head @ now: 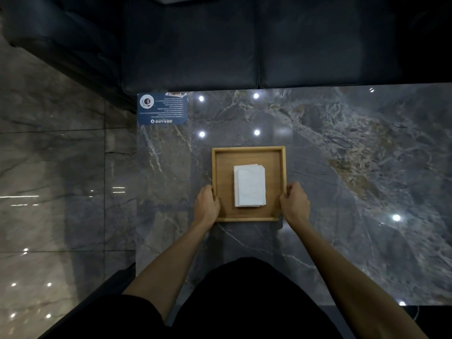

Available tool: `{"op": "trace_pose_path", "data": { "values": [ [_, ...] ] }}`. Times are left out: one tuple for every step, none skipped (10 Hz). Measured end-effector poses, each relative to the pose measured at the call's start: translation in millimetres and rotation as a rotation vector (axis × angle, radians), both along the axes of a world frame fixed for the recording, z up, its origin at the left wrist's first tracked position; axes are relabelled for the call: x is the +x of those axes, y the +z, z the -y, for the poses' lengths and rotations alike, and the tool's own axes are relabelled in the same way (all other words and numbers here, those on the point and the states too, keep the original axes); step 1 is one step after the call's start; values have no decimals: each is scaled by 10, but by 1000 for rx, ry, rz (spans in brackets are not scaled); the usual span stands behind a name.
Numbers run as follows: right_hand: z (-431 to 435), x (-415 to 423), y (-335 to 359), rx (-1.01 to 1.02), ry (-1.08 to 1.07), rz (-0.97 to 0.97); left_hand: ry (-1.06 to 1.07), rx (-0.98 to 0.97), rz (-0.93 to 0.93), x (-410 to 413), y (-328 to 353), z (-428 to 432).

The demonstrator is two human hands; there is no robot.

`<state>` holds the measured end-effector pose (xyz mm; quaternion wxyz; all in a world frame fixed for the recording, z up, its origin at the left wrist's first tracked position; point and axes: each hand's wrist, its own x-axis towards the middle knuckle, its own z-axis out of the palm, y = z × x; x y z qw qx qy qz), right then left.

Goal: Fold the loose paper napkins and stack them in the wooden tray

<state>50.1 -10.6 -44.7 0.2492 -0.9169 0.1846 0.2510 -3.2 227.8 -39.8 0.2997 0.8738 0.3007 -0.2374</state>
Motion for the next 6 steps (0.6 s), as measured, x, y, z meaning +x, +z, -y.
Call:
{"op": "trace_pose_path", "data": {
  "values": [
    [16,4,-23,-3,3,1,-17,-2,9,-25,-21,-7],
    [1,-2,-11,10,-26,-1,-19,-35,-11,-24,-29,-33],
    [7,-7,25,28,-20,4,-55,-79,-20,-29,19,-66],
    [8,-19,180,58,21,-11,-113,-86,-6,-61,179,-87],
    [-15,0,362,105,198,114,-157,-66,98,-24,346,-133],
    [-105,55,661,225,234,177,-209,-97,206,30,545,-200]
  ]
}}
